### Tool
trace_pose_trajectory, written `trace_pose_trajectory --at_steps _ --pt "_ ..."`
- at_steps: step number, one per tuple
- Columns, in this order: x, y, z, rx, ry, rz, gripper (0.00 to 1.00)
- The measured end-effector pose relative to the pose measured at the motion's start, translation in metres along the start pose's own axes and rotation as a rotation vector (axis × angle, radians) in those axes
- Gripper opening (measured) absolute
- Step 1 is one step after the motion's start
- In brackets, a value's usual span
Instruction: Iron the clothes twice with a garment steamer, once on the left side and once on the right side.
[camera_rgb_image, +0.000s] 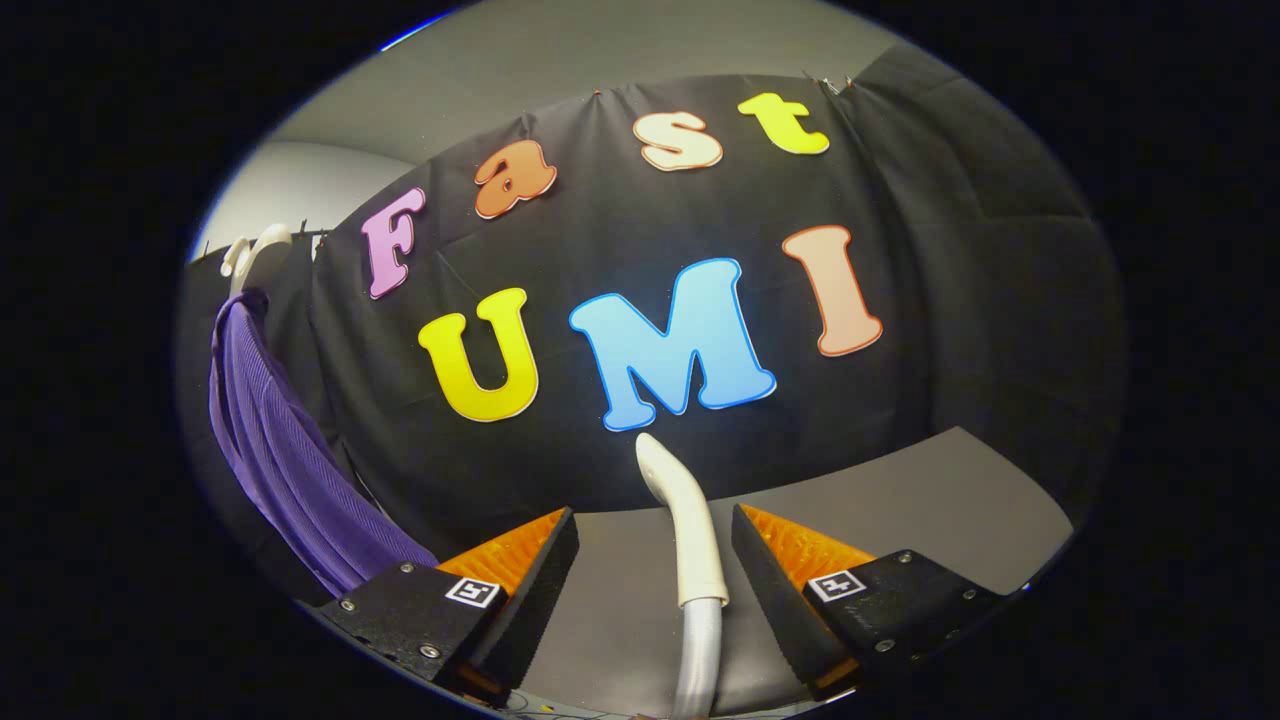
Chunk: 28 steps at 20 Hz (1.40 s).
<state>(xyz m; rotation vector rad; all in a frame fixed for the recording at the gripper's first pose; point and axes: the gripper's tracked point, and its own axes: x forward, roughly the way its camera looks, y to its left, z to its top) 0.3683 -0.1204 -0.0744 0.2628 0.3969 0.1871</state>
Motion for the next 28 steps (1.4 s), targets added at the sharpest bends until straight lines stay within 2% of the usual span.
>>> trace_pose_trajectory --at_steps 9,14,19,21,22,23,25,26,27,28 --pt "0.063 -0.028 -0.019 0.358 0.237 0.086 0.95" --pt "0.078 -0.025 -0.061 0.434 0.425 0.135 0.94" --pt "0.093 -0.014 -0.088 0.503 0.544 0.187 0.93" --pt "0.096 -0.01 -0.089 0.543 0.56 0.206 0.89" --pt "0.1 -0.01 -0.089 0.563 0.566 0.205 0.82" --pt "0.104 -0.008 -0.091 0.574 0.573 0.201 0.8" --pt "0.104 -0.011 -0.099 0.591 0.6 0.199 0.66" --pt "0.105 -0.01 -0.101 0.613 0.619 0.215 0.52" --pt "0.1 -0.005 -0.101 0.633 0.637 0.229 0.45" --pt "0.103 -0.006 -0.102 0.646 0.645 0.232 0.45"
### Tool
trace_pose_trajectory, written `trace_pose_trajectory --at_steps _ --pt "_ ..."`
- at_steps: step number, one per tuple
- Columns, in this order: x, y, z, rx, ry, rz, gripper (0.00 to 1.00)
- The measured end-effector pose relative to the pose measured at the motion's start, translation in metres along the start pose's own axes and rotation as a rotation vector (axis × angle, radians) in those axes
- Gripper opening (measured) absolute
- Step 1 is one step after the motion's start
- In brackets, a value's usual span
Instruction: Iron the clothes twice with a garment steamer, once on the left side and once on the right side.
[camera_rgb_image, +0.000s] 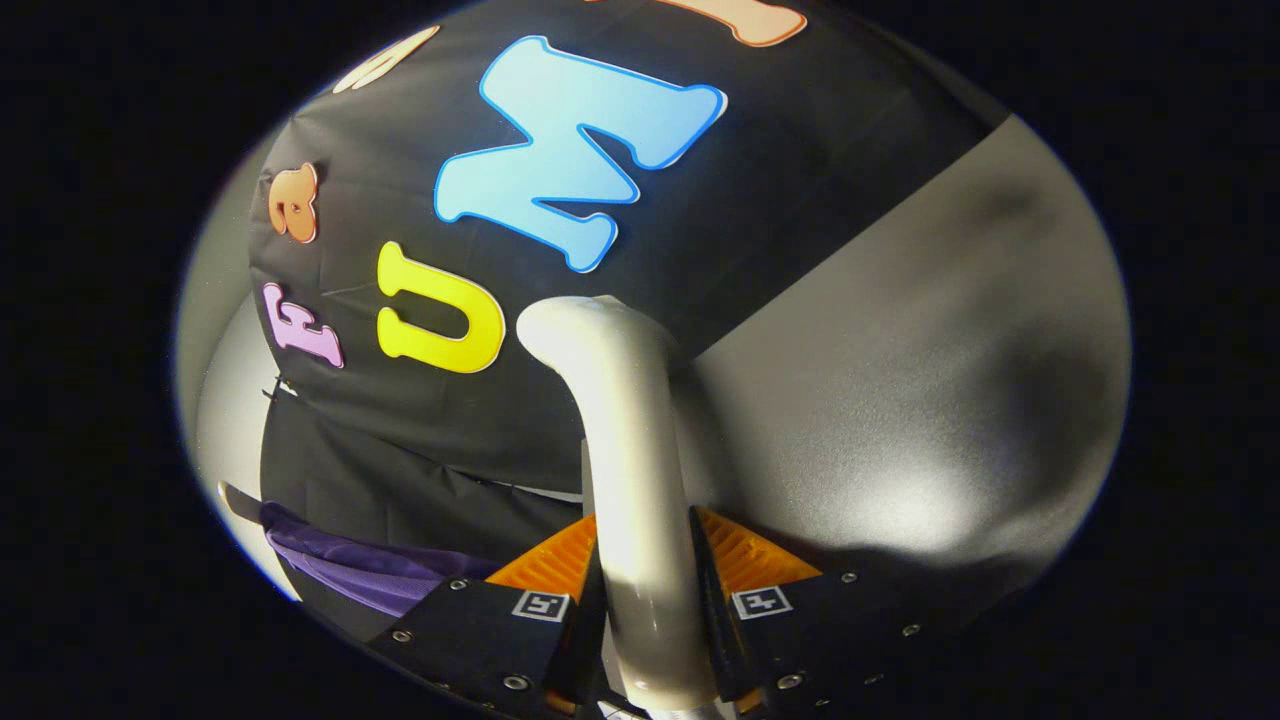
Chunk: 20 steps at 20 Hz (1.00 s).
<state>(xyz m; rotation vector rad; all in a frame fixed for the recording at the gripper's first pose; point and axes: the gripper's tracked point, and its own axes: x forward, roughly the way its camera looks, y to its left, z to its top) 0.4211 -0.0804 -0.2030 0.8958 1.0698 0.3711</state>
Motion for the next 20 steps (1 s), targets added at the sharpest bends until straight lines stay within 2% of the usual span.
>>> trace_pose_trajectory --at_steps 6,9,11,14,16,20 --pt "-0.008 0.005 -0.003 -0.007 0.0 -0.012 0.38" --pt "-0.018 0.01 -0.005 -0.069 -0.028 -0.045 0.38" --pt "-0.021 0.019 -0.017 -0.104 -0.012 -0.036 0.38" --pt "-0.045 0.034 -0.039 -0.186 -0.012 -0.02 0.38" --pt "-0.066 0.051 -0.052 -0.2 -0.021 0.02 0.38" --pt "-0.105 0.076 -0.076 -0.226 -0.098 0.045 0.38"
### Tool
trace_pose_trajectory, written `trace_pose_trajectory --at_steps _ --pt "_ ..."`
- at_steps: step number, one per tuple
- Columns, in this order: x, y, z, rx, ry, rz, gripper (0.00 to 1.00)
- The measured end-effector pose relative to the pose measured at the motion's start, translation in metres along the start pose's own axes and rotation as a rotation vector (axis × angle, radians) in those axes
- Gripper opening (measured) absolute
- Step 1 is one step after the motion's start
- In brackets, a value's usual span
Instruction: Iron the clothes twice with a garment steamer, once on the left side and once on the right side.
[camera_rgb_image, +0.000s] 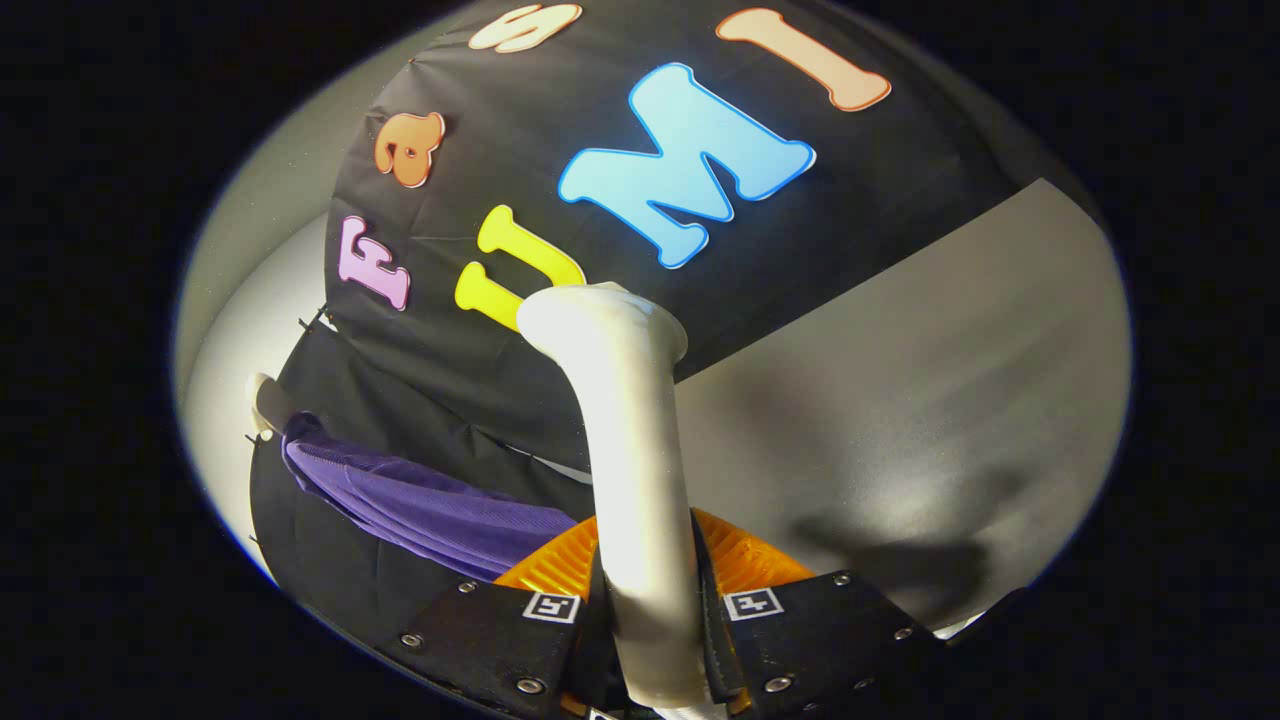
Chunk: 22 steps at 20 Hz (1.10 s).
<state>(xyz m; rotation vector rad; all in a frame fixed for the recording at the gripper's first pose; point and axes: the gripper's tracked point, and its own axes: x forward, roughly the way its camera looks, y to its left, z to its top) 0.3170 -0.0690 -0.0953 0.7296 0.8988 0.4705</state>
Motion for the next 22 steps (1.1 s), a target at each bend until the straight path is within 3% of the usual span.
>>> trace_pose_trajectory --at_steps 7,14,18,22 --pt "-0.054 0.046 -0.058 0.013 -0.083 -0.015 0.38" --pt "-0.098 0.102 -0.115 -0.118 -0.198 -0.06 0.38" --pt "-0.106 0.143 -0.146 -0.19 -0.246 -0.047 0.38" --pt "-0.106 0.172 -0.168 -0.244 -0.307 -0.094 0.38"
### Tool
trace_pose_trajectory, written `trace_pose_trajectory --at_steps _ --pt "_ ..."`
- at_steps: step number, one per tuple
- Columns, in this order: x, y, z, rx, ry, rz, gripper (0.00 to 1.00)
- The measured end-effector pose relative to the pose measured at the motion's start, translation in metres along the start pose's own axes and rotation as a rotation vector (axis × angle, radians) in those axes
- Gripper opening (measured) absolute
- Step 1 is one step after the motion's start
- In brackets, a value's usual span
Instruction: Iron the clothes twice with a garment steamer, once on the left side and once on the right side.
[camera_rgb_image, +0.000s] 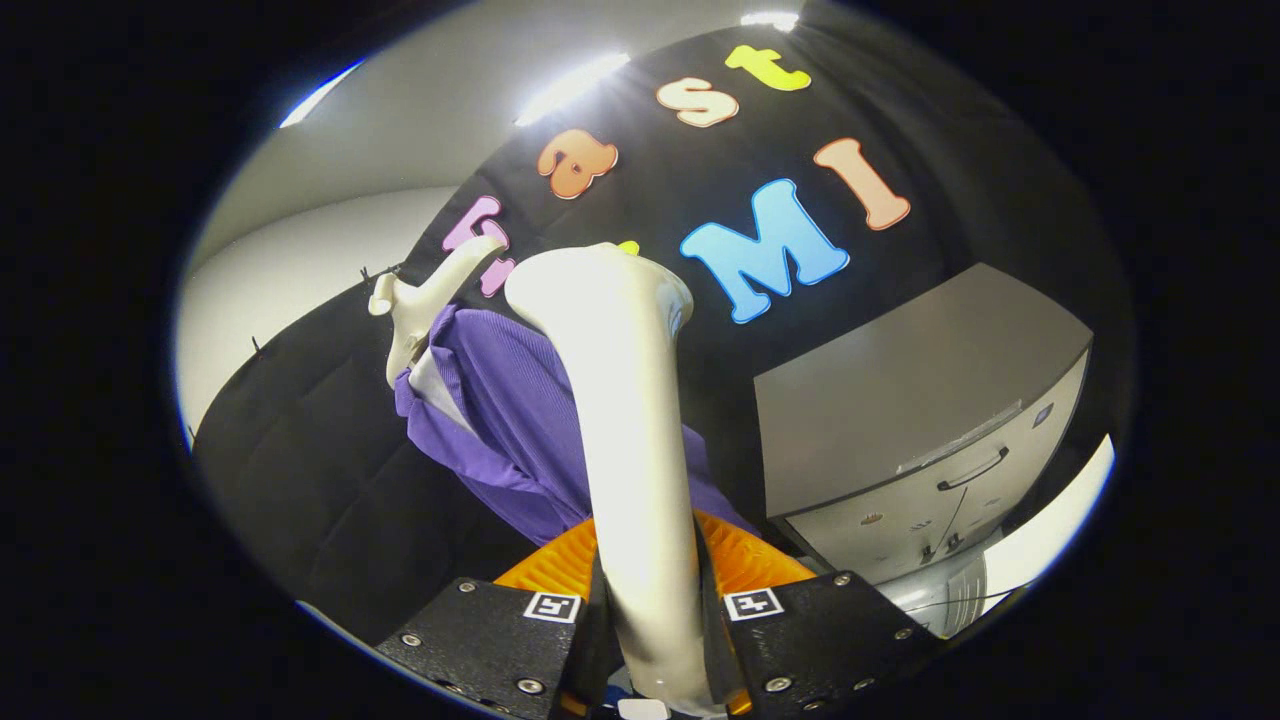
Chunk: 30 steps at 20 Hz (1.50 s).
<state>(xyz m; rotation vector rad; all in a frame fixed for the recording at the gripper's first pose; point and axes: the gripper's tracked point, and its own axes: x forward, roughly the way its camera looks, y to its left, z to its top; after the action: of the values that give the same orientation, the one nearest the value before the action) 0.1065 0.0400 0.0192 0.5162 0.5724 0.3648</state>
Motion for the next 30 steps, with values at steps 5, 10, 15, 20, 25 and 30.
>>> trace_pose_trajectory --at_steps 5,10,15,20,25,30 --pt "0.007 0.038 -0.014 -0.074 -0.027 -0.024 0.38" --pt "0.029 0.072 -0.033 -0.135 0.0 -0.046 0.38" --pt "0.058 0.099 -0.033 -0.245 -0.048 -0.094 0.38" --pt "0.084 0.112 -0.011 -0.514 -0.208 -0.191 0.38" --pt "0.109 0.098 -0.027 -0.608 -0.235 -0.297 0.38" --pt "0.12 0.092 -0.038 -0.613 -0.239 -0.325 0.38"
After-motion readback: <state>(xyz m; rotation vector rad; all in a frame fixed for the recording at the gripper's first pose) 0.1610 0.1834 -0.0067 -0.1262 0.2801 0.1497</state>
